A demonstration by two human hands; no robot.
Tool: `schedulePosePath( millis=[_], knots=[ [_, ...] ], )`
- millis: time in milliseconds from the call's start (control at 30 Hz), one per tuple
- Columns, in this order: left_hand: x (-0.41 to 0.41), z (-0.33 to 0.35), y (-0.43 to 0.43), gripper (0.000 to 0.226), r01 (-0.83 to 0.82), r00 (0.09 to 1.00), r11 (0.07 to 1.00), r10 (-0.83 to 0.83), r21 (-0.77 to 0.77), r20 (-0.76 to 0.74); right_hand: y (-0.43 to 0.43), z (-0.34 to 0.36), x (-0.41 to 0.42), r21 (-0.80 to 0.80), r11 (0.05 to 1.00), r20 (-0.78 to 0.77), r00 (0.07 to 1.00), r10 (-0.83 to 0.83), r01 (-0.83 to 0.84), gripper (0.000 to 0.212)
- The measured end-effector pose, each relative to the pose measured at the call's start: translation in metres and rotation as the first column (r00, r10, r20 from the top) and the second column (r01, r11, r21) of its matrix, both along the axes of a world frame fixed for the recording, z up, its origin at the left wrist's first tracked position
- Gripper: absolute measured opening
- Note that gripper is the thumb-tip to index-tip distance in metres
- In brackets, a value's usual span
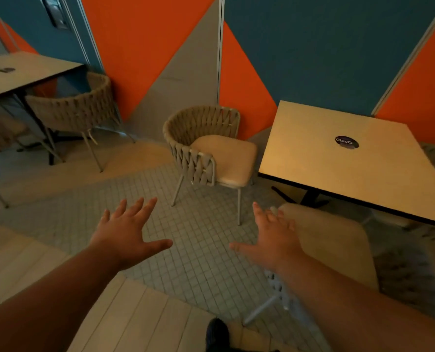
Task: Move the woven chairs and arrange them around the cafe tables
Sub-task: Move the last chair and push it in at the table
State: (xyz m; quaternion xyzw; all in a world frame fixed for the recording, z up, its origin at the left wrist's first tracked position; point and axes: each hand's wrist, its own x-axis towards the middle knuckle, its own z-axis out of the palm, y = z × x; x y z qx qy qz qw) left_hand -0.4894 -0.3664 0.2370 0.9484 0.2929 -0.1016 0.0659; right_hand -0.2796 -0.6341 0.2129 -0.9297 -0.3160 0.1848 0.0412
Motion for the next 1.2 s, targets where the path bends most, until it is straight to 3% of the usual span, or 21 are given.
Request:
schedulePosePath(
  millis=[400, 667, 867, 1200],
  knots=[
    [0.121, 0.017, 0.190, 0.116, 0.008, 1.000, 1.000, -0.007, 0.010, -0.003, 0.213, 0.010, 0.128, -0.041, 0.995, 0.029, 0.996, 0.087, -0.086, 0.134],
    [0.204, -0.004, 0.368, 0.118, 0.149, 0.989, 0.988, -0.149, 0.030, -0.015, 0.350, -0.016, 0.169, -0.038, 0.996, -0.018, 0.997, -0.080, 0.079, 0.131],
    [0.269, -0.005, 0.493, 0.123, 0.292, 0.952, 0.956, -0.287, 0.041, -0.105, 0.431, -0.023, 0.179, -0.013, 0.974, -0.088, 0.970, -0.226, 0.226, 0.124],
    [0.480, -0.050, 0.573, 0.139, 0.551, 0.833, 0.832, -0.544, 0.062, -0.098, 0.489, -0.074, 0.291, -0.096, 0.921, -0.128, 0.913, -0.386, 0.376, 0.132]
  ],
)
